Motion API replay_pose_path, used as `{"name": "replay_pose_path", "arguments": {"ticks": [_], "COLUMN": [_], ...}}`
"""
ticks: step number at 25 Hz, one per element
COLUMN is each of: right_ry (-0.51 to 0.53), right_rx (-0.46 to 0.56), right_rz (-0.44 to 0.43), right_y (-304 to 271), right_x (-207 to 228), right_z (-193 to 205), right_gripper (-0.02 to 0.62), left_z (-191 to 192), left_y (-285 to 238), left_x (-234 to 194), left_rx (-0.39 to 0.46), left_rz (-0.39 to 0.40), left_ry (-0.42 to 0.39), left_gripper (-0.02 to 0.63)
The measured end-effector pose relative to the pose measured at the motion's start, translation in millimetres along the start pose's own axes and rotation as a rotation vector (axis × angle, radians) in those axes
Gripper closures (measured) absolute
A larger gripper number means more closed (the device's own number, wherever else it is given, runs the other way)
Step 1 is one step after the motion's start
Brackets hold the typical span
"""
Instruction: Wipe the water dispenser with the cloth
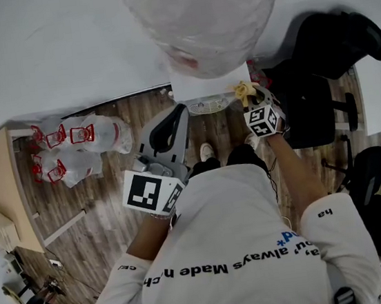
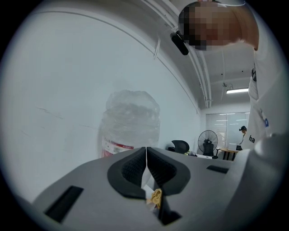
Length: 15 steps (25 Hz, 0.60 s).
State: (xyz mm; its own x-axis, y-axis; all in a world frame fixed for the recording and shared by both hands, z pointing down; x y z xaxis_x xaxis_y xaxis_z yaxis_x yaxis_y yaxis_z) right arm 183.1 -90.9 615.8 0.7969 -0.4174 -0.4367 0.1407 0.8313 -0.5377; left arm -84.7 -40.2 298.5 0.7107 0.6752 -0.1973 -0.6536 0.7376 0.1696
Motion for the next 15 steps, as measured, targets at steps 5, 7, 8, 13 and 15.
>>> {"name": "replay_pose_path", "arguments": {"ticks": [5,7,8,13,15], "right_ry": [-0.165,-0.217,-0.243,-0.331,-0.358], "right_rx": [0.091,0.110,0.115,0.144,0.149], "right_rz": [-0.004,-0.037,-0.059,-0.152,-0.183], "right_y": [18,20,20,15,11], "right_x": [-25,-43,-53,-99,-116], "right_z": [-36,-47,-52,-78,-86], "right_gripper": [0.537,0.537,0.537,0.537,0.537], "left_z": [5,6,7,7,7], "left_y": [9,12,14,25,30], "left_x": [-5,-6,-8,-15,-17], "left_rx": [-0.020,-0.024,-0.027,-0.031,-0.030], "left_rz": [-0.032,-0.040,-0.045,-0.077,-0.089], "left_ry": [0.004,0.007,0.007,0.004,0.003], "left_gripper": [0.581,0.580,0.580,0.580,0.580]}}
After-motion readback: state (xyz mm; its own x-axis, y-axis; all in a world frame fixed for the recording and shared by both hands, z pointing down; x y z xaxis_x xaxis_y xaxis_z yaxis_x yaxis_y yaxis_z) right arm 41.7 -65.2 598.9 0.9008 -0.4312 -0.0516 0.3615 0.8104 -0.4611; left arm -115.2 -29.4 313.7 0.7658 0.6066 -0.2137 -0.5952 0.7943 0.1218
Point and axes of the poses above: the fingertips, and each gripper's own axes: y backward along the fingers, x to its right, z out of its underside, the point moved 4 cm from there along y, backward along the fingers, and after that the axes turned 9 degrees about x, right-handed, at the moved point
